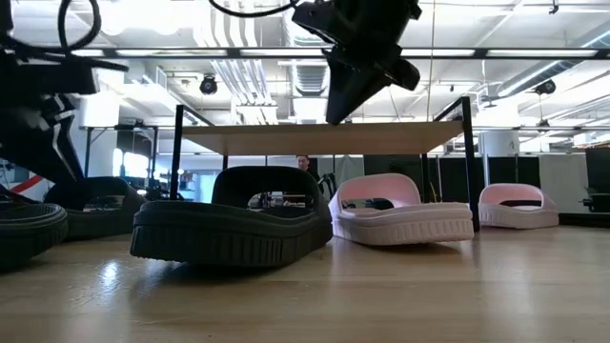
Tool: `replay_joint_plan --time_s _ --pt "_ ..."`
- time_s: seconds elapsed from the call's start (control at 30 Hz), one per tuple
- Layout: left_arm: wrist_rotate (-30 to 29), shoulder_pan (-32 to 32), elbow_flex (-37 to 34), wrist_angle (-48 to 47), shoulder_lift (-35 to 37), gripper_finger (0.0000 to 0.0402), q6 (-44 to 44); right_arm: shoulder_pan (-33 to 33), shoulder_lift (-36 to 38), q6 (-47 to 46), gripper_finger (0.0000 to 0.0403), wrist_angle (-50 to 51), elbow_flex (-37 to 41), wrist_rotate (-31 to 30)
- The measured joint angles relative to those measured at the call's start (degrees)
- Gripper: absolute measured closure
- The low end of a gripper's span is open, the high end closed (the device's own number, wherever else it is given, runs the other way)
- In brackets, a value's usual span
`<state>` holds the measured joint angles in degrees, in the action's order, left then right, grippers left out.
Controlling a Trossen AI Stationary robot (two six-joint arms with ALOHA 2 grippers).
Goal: Pick and place slides into the shelf
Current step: Put the black slides under the shelf
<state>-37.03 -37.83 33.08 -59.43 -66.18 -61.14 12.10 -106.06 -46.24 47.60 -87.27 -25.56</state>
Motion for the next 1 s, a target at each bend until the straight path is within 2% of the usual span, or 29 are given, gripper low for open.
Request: replay_joint_plan --time_s 0.3,0.47,0.7,1.0 --pt "-6.01 2.53 -0.6 0.45 -8.5 0.0268 -4.34 0.0 0.0 -0.29 0.0394 -0.87 0.16 0.02" --pt "-6.59 3.76 -1.65 2.18 -11.34 0.0268 -4.51 0.0 0.0 -1.06 0.0394 -1.64 0.16 0.5" --pt "-7.9 3.8 -3.99 7.63 -11.54 0.0268 -4.44 0.0 0.0 -2.14 0.0394 -1.66 0.16 0.65" --pt "-10.55 5.48 -4.57 8.0 -10.56 0.027 -2.59 0.0 0.0 -4.73 0.0394 -1.64 0.16 0.67"
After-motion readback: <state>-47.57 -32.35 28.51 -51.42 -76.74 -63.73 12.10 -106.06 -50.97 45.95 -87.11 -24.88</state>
